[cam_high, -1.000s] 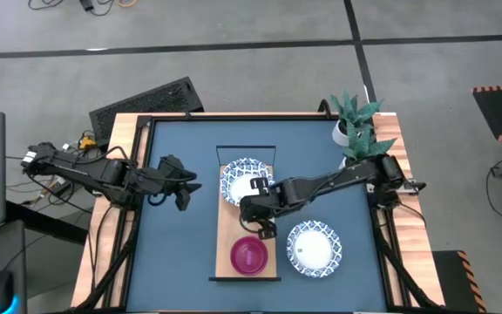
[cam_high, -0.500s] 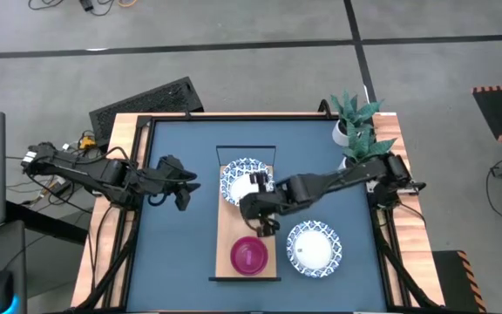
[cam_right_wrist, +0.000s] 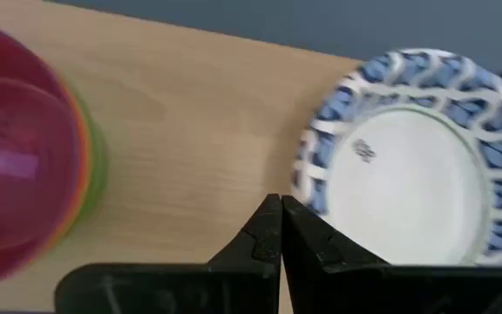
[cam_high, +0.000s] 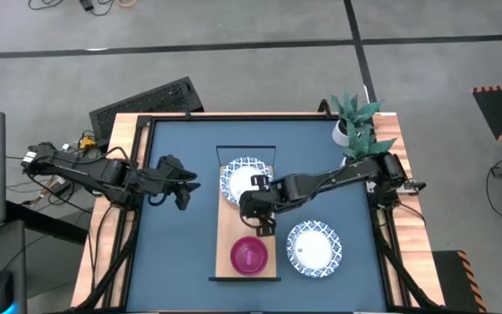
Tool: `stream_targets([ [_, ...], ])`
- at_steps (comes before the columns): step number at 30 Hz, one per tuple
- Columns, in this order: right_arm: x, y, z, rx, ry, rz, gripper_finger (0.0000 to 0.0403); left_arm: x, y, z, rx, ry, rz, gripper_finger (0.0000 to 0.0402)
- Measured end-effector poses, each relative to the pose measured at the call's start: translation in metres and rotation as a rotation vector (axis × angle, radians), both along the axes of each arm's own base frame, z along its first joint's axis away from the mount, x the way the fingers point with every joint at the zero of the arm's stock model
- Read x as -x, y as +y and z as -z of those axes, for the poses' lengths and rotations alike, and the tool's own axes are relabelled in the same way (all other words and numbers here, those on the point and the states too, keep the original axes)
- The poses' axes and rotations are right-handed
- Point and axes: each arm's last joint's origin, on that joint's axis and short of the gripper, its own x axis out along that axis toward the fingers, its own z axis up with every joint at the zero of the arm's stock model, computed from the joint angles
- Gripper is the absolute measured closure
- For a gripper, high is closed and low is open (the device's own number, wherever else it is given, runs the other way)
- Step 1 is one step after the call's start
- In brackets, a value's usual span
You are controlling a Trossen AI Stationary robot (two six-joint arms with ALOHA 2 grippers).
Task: Place and stack bowls onto a shelf
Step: Stack the top white bowl on top of the white bowl on the shelf, then stack the right white bowl on top of the white bowl on the shelf
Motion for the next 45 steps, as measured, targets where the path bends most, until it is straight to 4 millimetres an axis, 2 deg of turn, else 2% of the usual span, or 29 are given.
stream_targets([
  [5,0.016,-0.002,-0.024,-0.009,0.004,0.048,0.0379,0.000,0.000,0.000,0.000,0.001,0.000,0.0239],
  [8,0.036,0.003,-0.027,-0.075,0.129,0.162,0.0369,0.000,0.000,0.000,0.020,-0.002,0.004,0.0239],
  [11,0.057,0.017,-0.024,-0.147,0.285,0.282,0.0350,0.000,-0.001,0.001,0.031,0.007,0.020,0.0239],
  [16,0.084,0.070,-0.012,-0.178,0.356,0.376,0.0321,0.001,-0.001,0.002,0.029,0.019,0.021,0.0239],
  [21,0.106,0.127,0.005,-0.277,0.303,0.432,0.0272,0.001,-0.001,0.002,0.012,0.024,0.034,0.0239],
  [26,0.125,0.160,0.017,-0.330,0.264,0.438,0.0225,0.000,-0.001,0.001,0.011,0.018,0.035,0.0239],
  [33,0.149,0.175,0.035,-0.269,0.283,0.432,0.0214,0.000,-0.001,0.001,0.011,0.017,0.036,0.0239],
  [40,0.154,0.178,0.054,-0.276,0.301,0.387,0.0214,0.000,-0.001,0.001,0.011,0.017,0.035,0.0239],
  [45,0.153,0.172,0.069,-0.268,0.321,0.381,0.0214,0.000,-0.001,0.001,0.012,0.016,0.035,0.0239],
])
